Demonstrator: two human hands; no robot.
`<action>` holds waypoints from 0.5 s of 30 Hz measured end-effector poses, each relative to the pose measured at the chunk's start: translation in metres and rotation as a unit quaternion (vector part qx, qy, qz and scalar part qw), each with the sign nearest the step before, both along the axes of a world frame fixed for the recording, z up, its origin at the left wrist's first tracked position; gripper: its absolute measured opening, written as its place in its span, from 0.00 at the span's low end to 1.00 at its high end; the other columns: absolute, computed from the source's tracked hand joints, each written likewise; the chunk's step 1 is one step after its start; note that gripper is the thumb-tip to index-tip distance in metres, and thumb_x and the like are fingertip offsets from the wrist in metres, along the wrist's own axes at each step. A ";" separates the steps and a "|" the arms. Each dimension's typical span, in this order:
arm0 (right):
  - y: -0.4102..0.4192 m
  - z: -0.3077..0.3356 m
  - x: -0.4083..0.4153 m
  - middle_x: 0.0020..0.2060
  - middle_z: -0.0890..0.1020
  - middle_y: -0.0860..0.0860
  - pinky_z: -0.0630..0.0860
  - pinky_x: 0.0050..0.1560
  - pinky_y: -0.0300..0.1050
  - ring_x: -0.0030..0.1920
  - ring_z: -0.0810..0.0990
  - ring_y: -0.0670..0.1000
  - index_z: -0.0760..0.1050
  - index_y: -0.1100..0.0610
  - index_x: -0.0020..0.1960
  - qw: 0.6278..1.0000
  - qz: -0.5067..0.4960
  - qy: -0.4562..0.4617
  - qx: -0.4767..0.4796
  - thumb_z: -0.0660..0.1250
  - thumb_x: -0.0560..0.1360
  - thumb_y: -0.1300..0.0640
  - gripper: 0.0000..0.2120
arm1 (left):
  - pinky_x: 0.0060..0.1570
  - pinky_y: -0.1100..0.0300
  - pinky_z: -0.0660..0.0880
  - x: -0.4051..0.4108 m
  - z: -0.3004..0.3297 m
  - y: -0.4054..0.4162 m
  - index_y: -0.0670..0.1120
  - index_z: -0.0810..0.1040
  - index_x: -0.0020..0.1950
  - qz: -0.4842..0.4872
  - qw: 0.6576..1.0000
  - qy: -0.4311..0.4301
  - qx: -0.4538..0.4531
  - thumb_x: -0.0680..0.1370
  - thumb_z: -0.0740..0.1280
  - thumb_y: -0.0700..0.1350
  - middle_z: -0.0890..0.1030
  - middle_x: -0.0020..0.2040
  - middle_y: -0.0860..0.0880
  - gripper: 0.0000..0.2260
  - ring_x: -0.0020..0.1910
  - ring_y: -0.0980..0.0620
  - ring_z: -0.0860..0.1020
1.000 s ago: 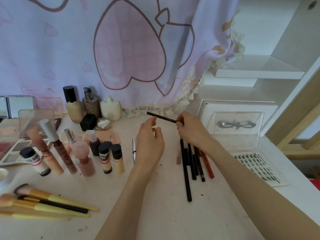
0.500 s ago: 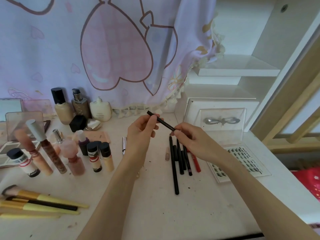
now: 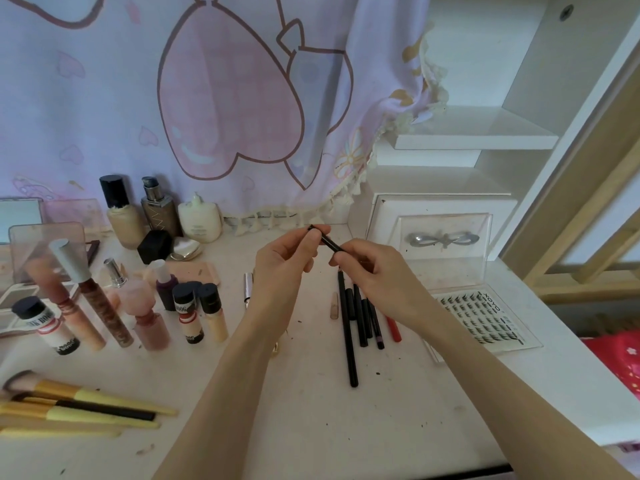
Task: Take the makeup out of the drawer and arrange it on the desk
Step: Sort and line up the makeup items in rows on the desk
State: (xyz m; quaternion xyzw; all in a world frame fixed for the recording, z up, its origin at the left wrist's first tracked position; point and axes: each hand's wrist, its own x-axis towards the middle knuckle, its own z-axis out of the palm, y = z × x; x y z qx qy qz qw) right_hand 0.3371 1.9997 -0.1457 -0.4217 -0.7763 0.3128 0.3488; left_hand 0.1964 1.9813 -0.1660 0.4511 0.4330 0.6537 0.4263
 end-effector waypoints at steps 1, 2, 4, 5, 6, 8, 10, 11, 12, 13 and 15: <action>0.000 -0.001 -0.001 0.23 0.68 0.43 0.64 0.28 0.31 0.24 0.66 0.41 0.77 0.54 0.42 1.000 0.001 0.002 0.007 0.61 0.78 0.57 0.08 | 0.44 0.60 0.66 0.000 0.000 0.000 0.50 0.83 0.47 0.002 1.000 -0.002 0.003 0.77 0.64 0.45 0.69 0.32 0.51 0.08 0.35 0.52 0.65; -0.001 -0.002 -0.002 0.23 0.67 0.43 0.63 0.27 0.31 0.24 0.66 0.42 0.76 0.53 0.41 1.000 0.003 0.004 0.011 0.61 0.78 0.57 0.09 | 0.44 0.59 0.66 -0.001 0.000 0.000 0.51 0.83 0.46 0.004 1.000 -0.002 0.005 0.77 0.64 0.45 0.68 0.32 0.50 0.08 0.35 0.53 0.65; -0.002 -0.004 -0.004 0.22 0.68 0.42 0.63 0.27 0.31 0.24 0.65 0.42 0.74 0.51 0.39 1.000 0.004 0.010 0.018 0.60 0.78 0.58 0.10 | 0.43 0.60 0.66 -0.001 0.001 -0.001 0.51 0.83 0.45 0.007 1.000 0.001 0.009 0.77 0.64 0.46 0.69 0.31 0.51 0.08 0.34 0.54 0.66; -0.003 -0.005 -0.005 0.22 0.68 0.41 0.63 0.27 0.31 0.24 0.65 0.42 0.73 0.50 0.39 1.000 0.003 0.013 0.022 0.60 0.79 0.58 0.11 | 0.43 0.60 0.67 -0.001 0.001 -0.001 0.51 0.83 0.44 0.007 1.000 0.002 0.011 0.76 0.65 0.47 0.70 0.30 0.52 0.07 0.33 0.54 0.66; -0.003 -0.006 -0.005 0.22 0.68 0.41 0.63 0.27 0.31 0.24 0.65 0.43 0.72 0.49 0.38 0.999 0.003 0.017 0.028 0.60 0.79 0.58 0.11 | 0.43 0.60 0.67 0.000 0.001 -0.002 0.51 0.83 0.44 0.006 1.000 0.002 0.013 0.75 0.65 0.49 0.70 0.30 0.53 0.07 0.33 0.54 0.66; -0.004 -0.007 -0.006 0.23 0.69 0.40 0.63 0.28 0.31 0.25 0.66 0.43 0.71 0.47 0.38 0.999 0.001 0.022 0.038 0.59 0.79 0.57 0.12 | 0.43 0.60 0.67 0.000 0.002 -0.002 0.51 0.83 0.45 0.003 1.000 0.000 0.017 0.72 0.66 0.53 0.71 0.30 0.53 0.09 0.34 0.54 0.66; -0.005 -0.008 -0.005 0.23 0.69 0.40 0.64 0.28 0.32 0.25 0.66 0.43 0.71 0.47 0.38 0.999 0.001 0.020 0.042 0.59 0.79 0.55 0.12 | 0.43 0.60 0.68 -0.001 0.002 -0.002 0.49 0.83 0.46 0.000 1.000 0.002 0.020 0.72 0.66 0.52 0.72 0.32 0.52 0.10 0.34 0.54 0.66; -0.005 -0.009 -0.005 0.23 0.69 0.40 0.64 0.28 0.31 0.25 0.66 0.42 0.71 0.48 0.38 0.999 0.000 0.017 0.041 0.59 0.79 0.55 0.11 | 0.43 0.60 0.68 -0.001 0.002 -0.002 0.48 0.82 0.46 -0.001 1.000 0.007 0.023 0.74 0.65 0.50 0.73 0.33 0.51 0.09 0.34 0.54 0.66; -0.004 -0.010 -0.005 0.23 0.69 0.40 0.64 0.28 0.31 0.25 0.66 0.42 0.72 0.49 0.39 0.999 -0.001 0.014 0.036 0.59 0.79 0.54 0.10 | 0.43 0.61 0.68 -0.001 0.002 -0.002 0.47 0.82 0.46 -0.002 1.000 0.012 0.026 0.76 0.64 0.47 0.76 0.35 0.50 0.08 0.34 0.54 0.67; -0.004 -0.010 -0.005 0.24 0.69 0.42 0.64 0.28 0.32 0.25 0.66 0.42 0.73 0.51 0.40 1.000 -0.004 0.006 0.028 0.59 0.79 0.52 0.10 | 0.43 0.61 0.69 0.000 0.002 -0.002 0.46 0.82 0.46 0.000 1.000 0.012 0.027 0.77 0.64 0.46 0.78 0.37 0.50 0.08 0.35 0.54 0.67; -0.003 -0.011 -0.005 0.26 0.70 0.44 0.66 0.29 0.33 0.26 0.68 0.41 0.74 0.52 0.42 1.000 -0.010 -0.027 0.011 0.59 0.78 0.49 0.10 | 0.42 0.63 0.70 0.000 0.002 -0.001 0.46 0.82 0.48 0.013 1.000 -0.009 0.017 0.78 0.63 0.44 0.81 0.40 0.51 0.08 0.36 0.54 0.69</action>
